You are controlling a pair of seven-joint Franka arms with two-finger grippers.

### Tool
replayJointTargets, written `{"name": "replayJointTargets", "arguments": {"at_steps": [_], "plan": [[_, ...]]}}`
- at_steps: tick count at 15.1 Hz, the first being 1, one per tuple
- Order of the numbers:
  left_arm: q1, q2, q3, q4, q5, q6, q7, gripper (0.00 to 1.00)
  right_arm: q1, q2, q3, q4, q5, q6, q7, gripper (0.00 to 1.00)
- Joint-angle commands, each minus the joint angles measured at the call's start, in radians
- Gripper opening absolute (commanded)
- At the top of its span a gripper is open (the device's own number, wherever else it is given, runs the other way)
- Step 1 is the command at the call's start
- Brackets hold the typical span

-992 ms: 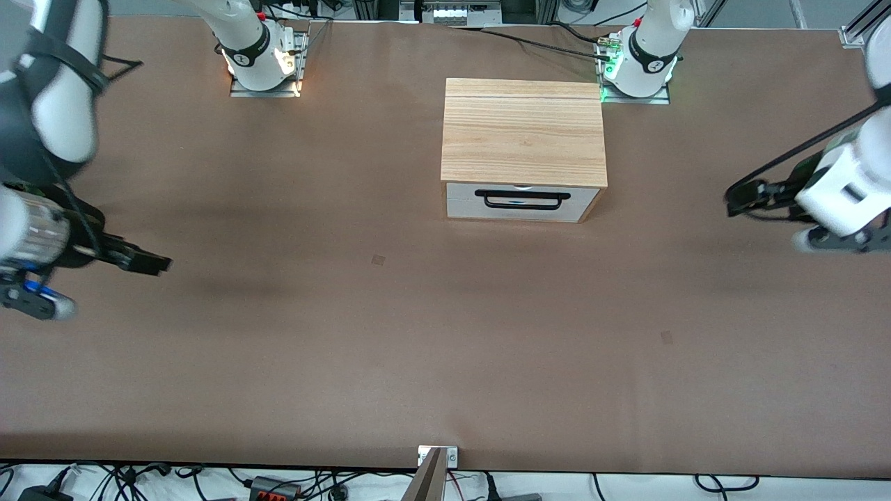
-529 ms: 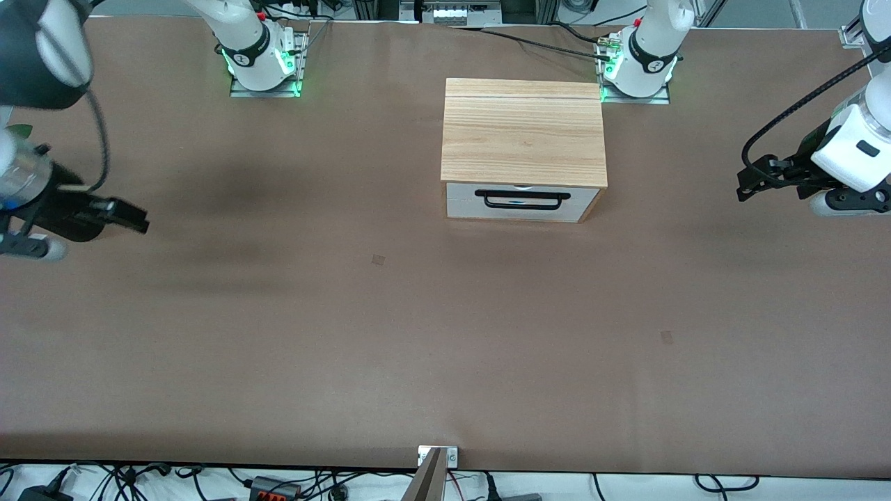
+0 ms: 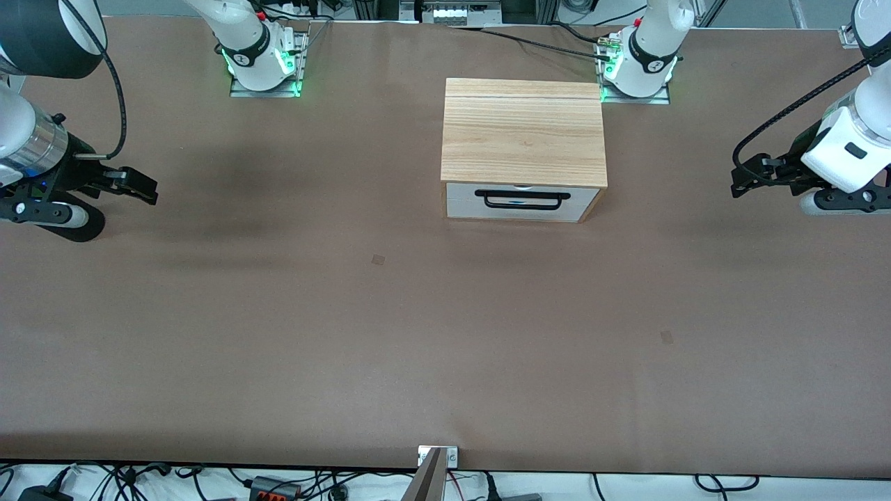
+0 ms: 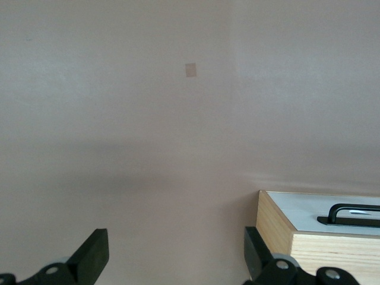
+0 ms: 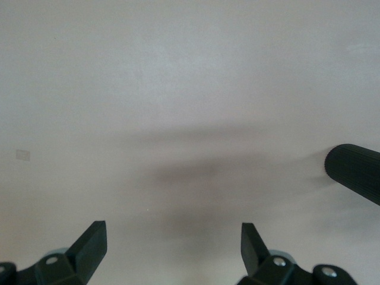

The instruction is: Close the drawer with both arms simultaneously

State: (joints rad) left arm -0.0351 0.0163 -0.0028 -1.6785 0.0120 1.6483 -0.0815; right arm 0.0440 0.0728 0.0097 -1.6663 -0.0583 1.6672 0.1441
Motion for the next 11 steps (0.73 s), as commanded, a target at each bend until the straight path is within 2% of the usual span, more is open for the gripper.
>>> {"name": "replayJointTargets", "arguments": {"at_steps": [1, 11], "plan": [[0.001, -0.012, -0.002, 0.006, -0.007, -0.019, 0.011, 1.0, -0.001, -0.011, 0.021, -0.01, -0.009, -0.021, -0.003, 1.0], [-0.002, -0.007, -0.003, 0.039, -0.009, -0.062, 0.003, 1.0, -0.009, -0.016, 0.018, -0.009, -0.005, -0.018, -0.011, 1.0]]}}
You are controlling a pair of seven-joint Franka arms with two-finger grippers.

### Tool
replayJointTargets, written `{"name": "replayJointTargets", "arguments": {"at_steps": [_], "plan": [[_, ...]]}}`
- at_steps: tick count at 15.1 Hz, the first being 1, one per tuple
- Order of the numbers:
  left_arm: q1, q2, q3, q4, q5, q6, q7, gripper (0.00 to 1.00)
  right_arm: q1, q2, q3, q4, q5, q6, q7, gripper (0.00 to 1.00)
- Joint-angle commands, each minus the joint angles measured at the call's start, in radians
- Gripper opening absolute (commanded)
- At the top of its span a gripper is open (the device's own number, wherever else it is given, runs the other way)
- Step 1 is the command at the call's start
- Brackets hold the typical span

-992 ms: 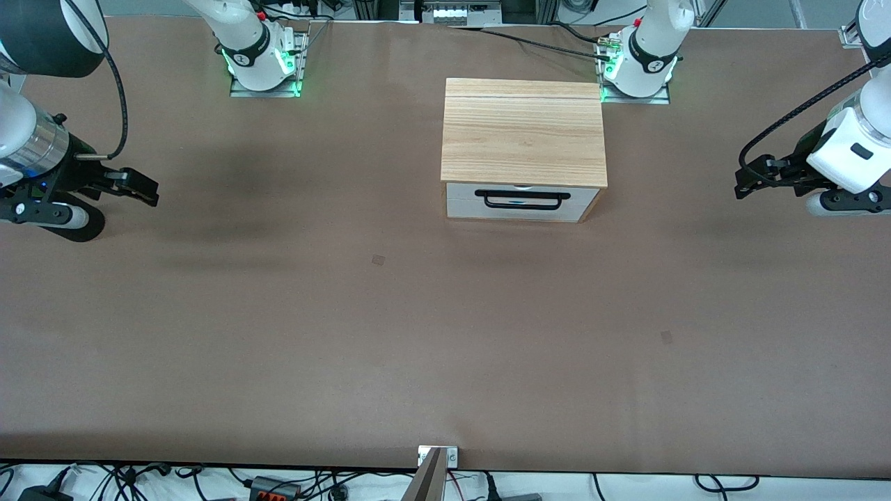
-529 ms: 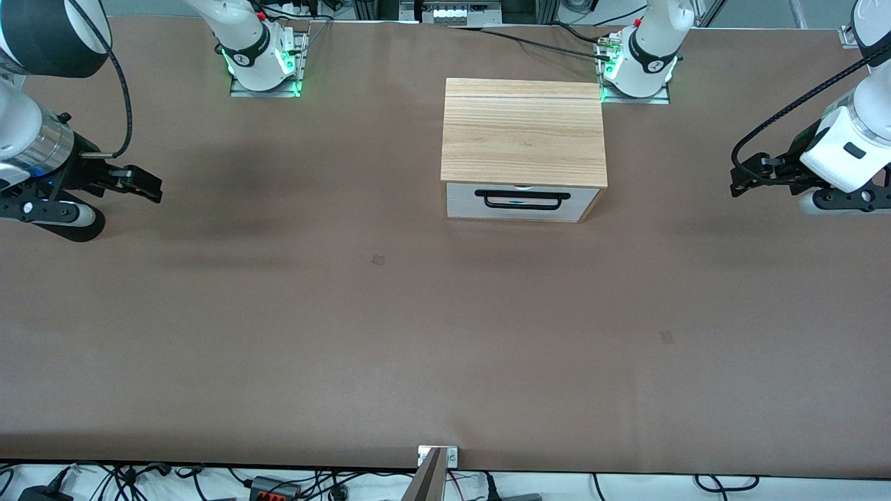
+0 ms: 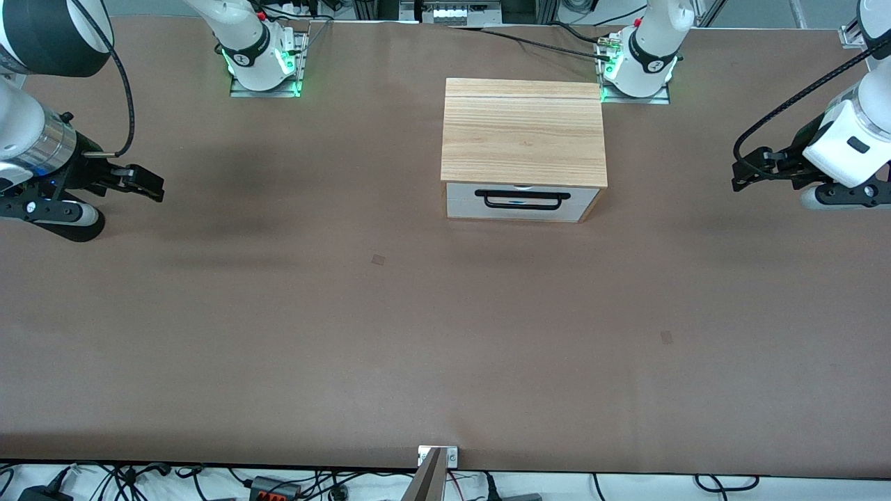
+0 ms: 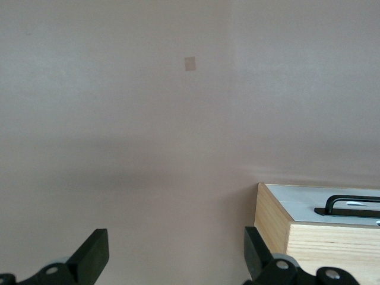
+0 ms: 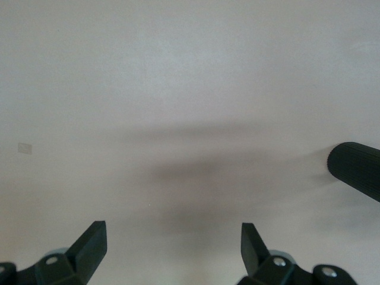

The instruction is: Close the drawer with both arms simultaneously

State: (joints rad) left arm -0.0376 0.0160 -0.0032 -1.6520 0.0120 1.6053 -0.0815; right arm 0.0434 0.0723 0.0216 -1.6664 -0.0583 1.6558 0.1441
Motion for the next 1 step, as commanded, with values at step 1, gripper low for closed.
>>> {"name": "replayJointTargets", "arguments": {"at_steps": [1], "plan": [[0.001, -0.005, -0.003, 0.014, -0.009, -0.019, 0.003, 1.0, -0.008, -0.016, 0.006, -0.009, -0.005, -0.007, -0.011, 1.0]]}}
